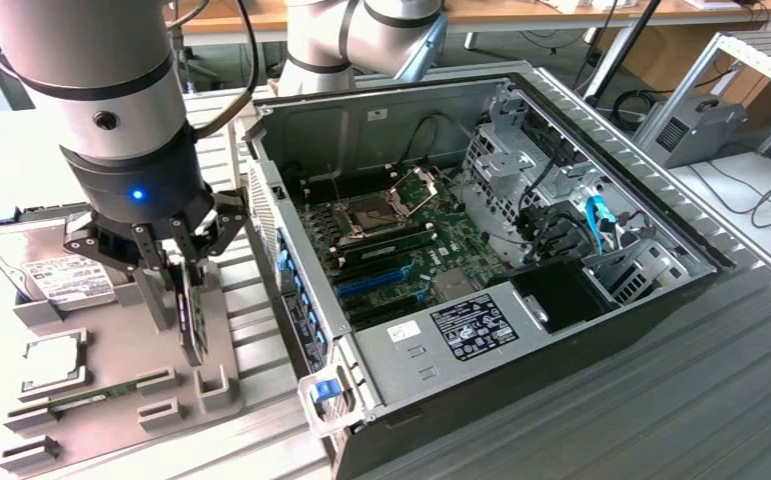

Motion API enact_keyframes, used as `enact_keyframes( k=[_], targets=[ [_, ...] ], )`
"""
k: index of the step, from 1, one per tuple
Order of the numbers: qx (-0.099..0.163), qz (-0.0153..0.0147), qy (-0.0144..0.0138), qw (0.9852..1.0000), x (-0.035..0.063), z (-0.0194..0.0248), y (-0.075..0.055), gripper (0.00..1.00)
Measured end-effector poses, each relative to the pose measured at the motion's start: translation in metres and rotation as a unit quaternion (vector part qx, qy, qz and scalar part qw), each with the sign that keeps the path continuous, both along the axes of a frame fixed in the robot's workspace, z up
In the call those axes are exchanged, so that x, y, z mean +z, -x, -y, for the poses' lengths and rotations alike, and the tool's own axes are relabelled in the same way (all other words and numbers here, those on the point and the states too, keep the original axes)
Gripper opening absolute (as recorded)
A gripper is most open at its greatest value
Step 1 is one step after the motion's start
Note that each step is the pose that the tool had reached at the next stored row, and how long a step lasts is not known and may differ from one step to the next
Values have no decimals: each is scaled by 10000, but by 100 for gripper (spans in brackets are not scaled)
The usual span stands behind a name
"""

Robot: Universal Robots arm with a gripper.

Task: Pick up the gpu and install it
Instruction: 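Pick up the gpu and move the gpu toward the slot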

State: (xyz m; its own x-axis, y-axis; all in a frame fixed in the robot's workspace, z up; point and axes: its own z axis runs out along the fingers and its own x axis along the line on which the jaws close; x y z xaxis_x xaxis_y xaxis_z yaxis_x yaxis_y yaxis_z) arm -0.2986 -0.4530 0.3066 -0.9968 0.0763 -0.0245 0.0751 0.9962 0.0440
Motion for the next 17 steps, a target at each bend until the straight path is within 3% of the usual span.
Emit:
enact_keyframes(
  k=[17],
  targets=[
    [0,0,0,10000,44,0,0,26]
  ],
)
